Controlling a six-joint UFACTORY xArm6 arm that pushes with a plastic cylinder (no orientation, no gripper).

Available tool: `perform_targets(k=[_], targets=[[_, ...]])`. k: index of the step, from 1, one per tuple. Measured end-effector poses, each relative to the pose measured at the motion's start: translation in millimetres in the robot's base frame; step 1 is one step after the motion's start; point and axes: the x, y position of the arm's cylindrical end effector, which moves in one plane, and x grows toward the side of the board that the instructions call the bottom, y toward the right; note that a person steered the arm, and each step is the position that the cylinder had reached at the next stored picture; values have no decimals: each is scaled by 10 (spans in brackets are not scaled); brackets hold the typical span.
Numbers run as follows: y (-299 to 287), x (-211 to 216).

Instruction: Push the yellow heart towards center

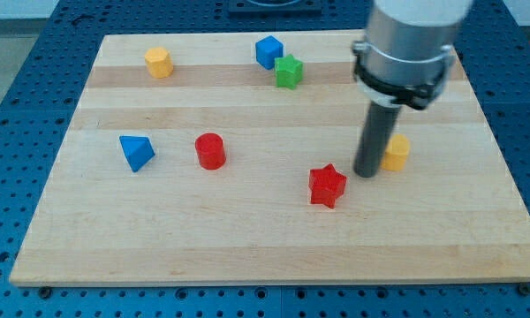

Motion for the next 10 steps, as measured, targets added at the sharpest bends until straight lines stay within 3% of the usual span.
perform_targets(k=[1,4,7,10], targets=[[-265,-123],[631,201],[920,196],[-301,-494]])
